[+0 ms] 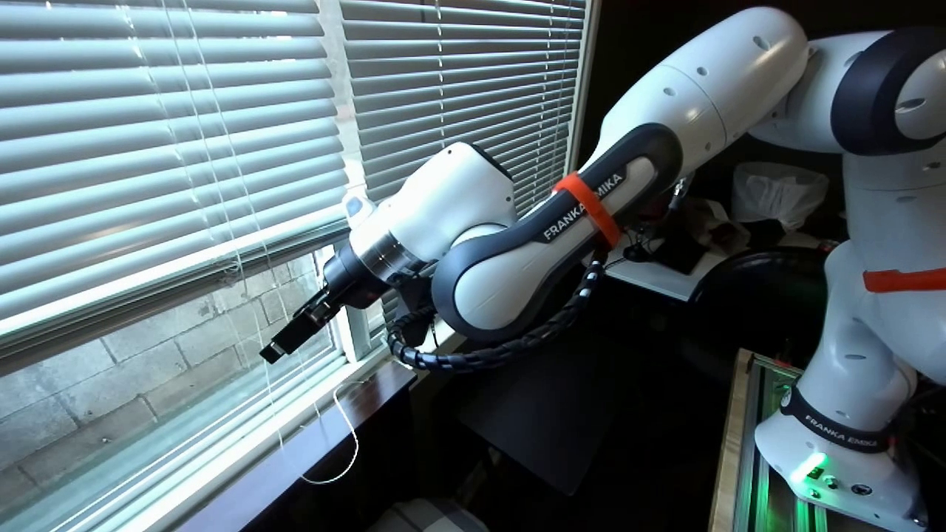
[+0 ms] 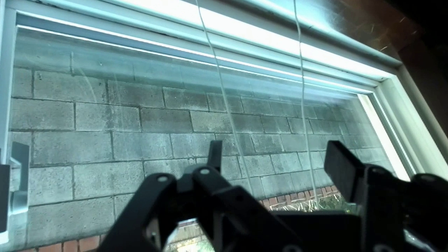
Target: Pull the white cord on the left side of the window
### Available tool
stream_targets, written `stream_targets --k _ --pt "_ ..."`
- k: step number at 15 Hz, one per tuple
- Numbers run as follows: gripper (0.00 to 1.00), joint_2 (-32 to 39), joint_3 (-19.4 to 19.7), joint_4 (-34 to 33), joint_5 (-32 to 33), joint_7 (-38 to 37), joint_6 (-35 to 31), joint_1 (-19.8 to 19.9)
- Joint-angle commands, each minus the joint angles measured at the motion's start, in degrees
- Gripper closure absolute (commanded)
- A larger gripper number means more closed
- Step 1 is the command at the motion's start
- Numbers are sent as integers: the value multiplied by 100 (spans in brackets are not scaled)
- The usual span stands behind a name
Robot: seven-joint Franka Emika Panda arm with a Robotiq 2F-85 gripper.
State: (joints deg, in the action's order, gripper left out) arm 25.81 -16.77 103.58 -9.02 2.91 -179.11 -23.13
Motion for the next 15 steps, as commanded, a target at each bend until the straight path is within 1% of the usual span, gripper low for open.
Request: stream_targets --k 1,2,5,6,7,8,9,15 --pt "40 170 500 -183 35 -374 -203 -491" --pt "47 188 598 -206 20 -431 -222 -588" --pt "38 267 784 -317 -7 -551 -243 -797" --pt "28 287 837 -342 -9 -594 -253 -859" --pt "22 301 898 -362 -11 -634 -263 -923" --pt "27 310 977 -385 -8 -679 -266 -997" --pt "42 320 1051 -407 -7 -714 -267 -1061" --pt "89 259 1617 -414 1 -989 -165 -1530"
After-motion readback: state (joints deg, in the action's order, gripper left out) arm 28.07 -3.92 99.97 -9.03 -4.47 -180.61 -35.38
